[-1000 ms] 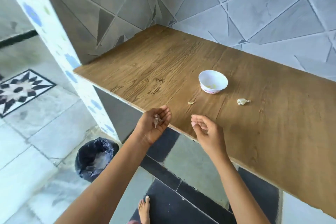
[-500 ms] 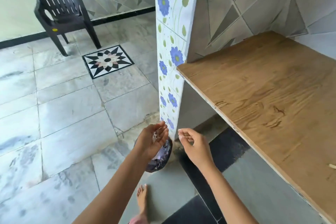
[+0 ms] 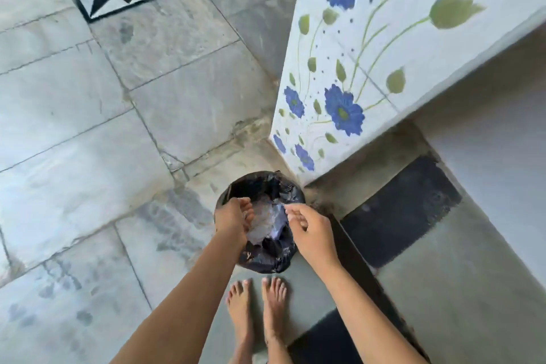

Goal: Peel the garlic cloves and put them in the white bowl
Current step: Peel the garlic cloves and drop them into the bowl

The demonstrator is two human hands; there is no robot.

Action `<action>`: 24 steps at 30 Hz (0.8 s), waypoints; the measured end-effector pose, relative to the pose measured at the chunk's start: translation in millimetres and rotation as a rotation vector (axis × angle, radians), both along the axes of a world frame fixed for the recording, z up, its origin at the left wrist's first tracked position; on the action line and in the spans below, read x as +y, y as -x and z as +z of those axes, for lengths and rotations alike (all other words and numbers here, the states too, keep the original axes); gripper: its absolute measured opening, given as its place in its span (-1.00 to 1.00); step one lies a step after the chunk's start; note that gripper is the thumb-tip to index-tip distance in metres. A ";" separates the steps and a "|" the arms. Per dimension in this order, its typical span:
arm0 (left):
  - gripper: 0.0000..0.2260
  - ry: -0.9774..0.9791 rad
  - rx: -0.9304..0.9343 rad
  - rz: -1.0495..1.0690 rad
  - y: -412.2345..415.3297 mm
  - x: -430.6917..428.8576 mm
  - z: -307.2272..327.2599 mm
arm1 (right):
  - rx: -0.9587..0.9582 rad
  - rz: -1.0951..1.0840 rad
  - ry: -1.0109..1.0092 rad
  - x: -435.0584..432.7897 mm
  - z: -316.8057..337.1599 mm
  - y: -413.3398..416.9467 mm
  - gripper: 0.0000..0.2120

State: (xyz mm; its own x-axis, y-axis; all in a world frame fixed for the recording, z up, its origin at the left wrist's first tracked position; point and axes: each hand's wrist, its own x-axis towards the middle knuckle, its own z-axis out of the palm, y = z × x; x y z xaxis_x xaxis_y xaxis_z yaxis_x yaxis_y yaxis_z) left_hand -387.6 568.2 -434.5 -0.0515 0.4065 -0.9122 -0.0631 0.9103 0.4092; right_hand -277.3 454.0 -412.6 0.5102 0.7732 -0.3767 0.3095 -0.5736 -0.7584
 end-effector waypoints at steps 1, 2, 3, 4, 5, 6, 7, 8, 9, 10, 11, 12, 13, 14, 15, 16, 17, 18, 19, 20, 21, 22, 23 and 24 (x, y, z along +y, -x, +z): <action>-0.78 0.013 0.027 0.008 -4.1 5.2 -41.0 | 0.008 0.009 0.027 5.9 -37.3 -2.3 -0.78; -0.76 0.025 0.039 0.020 -7.3 8.9 -74.8 | 0.013 0.011 0.053 10.5 -67.5 -4.6 -0.78; -0.74 0.036 0.039 0.033 -10.3 11.5 -101.9 | 0.015 0.018 0.072 14.1 -91.3 -6.7 -0.78; -0.73 0.044 0.038 0.050 -12.7 11.7 -134.5 | 0.012 0.028 0.093 16.3 -120.3 -7.4 -0.78; -0.72 0.060 0.036 0.056 -14.3 12.8 -158.0 | 0.010 0.035 0.109 18.0 -141.3 -8.0 -0.79; -0.73 0.083 0.025 0.049 -15.7 12.3 -176.6 | 0.011 0.040 0.129 18.4 -162.2 -8.0 -0.79; -0.78 0.103 0.012 0.038 -16.1 12.1 -189.8 | 0.024 0.034 0.143 18.7 -176.1 -8.0 -0.79; -0.80 0.111 -0.020 -0.001 -15.7 10.7 -200.4 | 0.045 0.029 0.155 18.7 -185.2 -7.3 -0.79; -0.71 0.140 -0.026 -0.061 -13.9 9.0 -211.0 | 0.067 0.032 0.173 17.7 -195.2 -5.8 -0.79; -0.60 0.177 -0.028 -0.099 -11.6 7.6 -214.3 | 0.080 0.043 0.189 17.0 -201.0 -3.7 -0.78; -0.57 0.186 -0.046 -0.101 -8.9 6.0 -216.5 | 0.090 0.054 0.199 16.1 -205.5 -1.2 -0.78; -0.59 0.182 -0.070 -0.085 -7.3 4.3 -217.5 | 0.098 0.048 0.196 16.3 -207.7 1.6 -0.78; -0.62 0.189 -0.080 -0.071 -5.6 1.3 -218.6 | 0.105 0.030 0.186 17.6 -208.3 4.3 -0.78; -0.64 0.193 -0.086 -0.052 -4.6 -1.6 -217.7 | 0.108 0.005 0.168 20.0 -208.1 8.0 -0.78; -0.62 0.193 -0.085 -0.038 -3.6 -4.6 -217.2 | 0.118 -0.020 0.147 22.9 -206.4 12.5 -0.77; -0.59 0.195 -0.084 -0.018 -4.5 -7.0 -216.4 | 0.146 -0.037 0.134 26.5 -204.8 19.2 -0.76; -0.57 0.208 -0.094 0.004 -5.6 -8.3 -216.4 | 0.200 -0.034 0.126 30.2 -203.4 25.9 -0.73; -0.56 0.212 -0.118 0.024 -8.7 -8.3 -214.2 | 0.289 -0.009 0.121 32.9 -203.0 33.0 -0.69; -0.55 0.202 -0.155 0.033 -11.6 -5.4 -209.6 | 0.378 0.040 0.125 34.3 -203.8 41.2 -0.65; -0.55 0.174 -0.183 0.023 -14.9 -1.5 -204.6 | 0.412 0.110 0.153 32.9 -207.9 47.9 -0.60; -0.54 0.137 -0.197 0.002 -16.0 2.4 -201.8 | 0.382 0.201 0.209 30.7 -215.7 50.9 -0.56; -0.54 0.091 -0.208 -0.019 -16.1 5.1 -199.7 | 0.299 0.299 0.314 30.7 -221.9 49.0 -0.55; -0.54 0.046 -0.218 -0.029 -14.9 6.1 -197.5 | 0.162 0.359 0.439 32.4 -227.5 45.4 -0.54; -0.54 0.024 -0.221 -0.032 -11.1 4.4 -200.4 | 0.041 0.375 0.517 35.4 -228.2 43.0 -0.51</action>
State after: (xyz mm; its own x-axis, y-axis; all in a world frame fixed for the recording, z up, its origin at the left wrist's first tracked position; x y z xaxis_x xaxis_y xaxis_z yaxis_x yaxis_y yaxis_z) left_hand -376.5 572.6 -634.9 0.1629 0.3830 -0.9093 -0.1198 0.9225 0.3670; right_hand -320.3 489.4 -640.8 0.2176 0.6099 -0.7620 0.5368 -0.7269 -0.4284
